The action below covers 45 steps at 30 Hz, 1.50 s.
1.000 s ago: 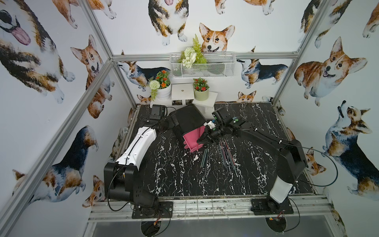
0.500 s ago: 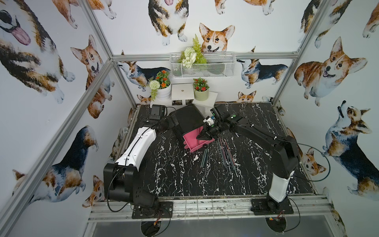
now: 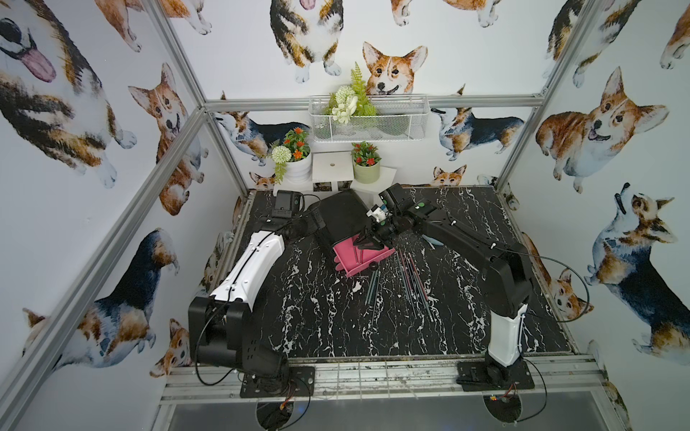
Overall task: Please place the pencils in the drawer according to their color
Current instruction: Place the pencil in the drawer, then pick up the pencil from the center of the board.
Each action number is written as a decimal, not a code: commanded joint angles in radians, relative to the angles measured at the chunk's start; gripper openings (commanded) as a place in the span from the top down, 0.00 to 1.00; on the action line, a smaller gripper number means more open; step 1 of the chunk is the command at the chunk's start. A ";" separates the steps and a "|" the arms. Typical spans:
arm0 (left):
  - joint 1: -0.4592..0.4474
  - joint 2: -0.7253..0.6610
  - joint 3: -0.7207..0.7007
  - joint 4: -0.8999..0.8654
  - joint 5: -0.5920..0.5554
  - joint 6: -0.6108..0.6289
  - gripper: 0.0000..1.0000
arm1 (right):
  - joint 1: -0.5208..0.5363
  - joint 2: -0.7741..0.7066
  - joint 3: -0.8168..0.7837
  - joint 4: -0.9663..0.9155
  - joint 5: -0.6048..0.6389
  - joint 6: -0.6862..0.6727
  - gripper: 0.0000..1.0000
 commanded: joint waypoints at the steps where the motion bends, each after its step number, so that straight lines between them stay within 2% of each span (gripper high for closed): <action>1: 0.000 -0.009 -0.001 0.002 0.003 0.002 0.00 | 0.000 -0.002 0.009 -0.014 0.008 -0.025 0.71; 10: 0.001 -0.015 -0.008 0.001 0.000 0.000 0.00 | 0.000 -0.045 0.021 -0.066 0.043 -0.074 0.71; 13: 0.001 -0.014 -0.007 0.003 0.001 0.001 0.00 | -0.002 -0.095 0.029 -0.145 0.133 -0.142 0.71; 16: 0.000 -0.011 -0.004 0.002 0.004 0.001 0.00 | -0.008 -0.186 -0.002 -0.233 0.302 -0.215 0.71; 20: 0.001 -0.011 -0.007 0.004 0.002 -0.001 0.00 | -0.034 -0.310 -0.134 -0.260 0.426 -0.233 0.71; 26: 0.000 -0.014 -0.012 0.011 0.005 -0.009 0.00 | -0.054 -0.487 -0.417 -0.305 0.630 -0.285 0.71; 32: 0.001 -0.006 -0.012 0.014 0.008 -0.012 0.00 | -0.093 -0.589 -0.637 -0.263 0.676 -0.313 0.69; 38: 0.001 -0.001 -0.012 0.017 0.011 -0.013 0.00 | -0.123 -0.546 -0.686 -0.237 0.706 -0.388 0.69; 45: 0.000 0.002 -0.015 0.017 0.007 -0.011 0.00 | -0.143 -0.397 -0.651 -0.151 0.692 -0.482 0.67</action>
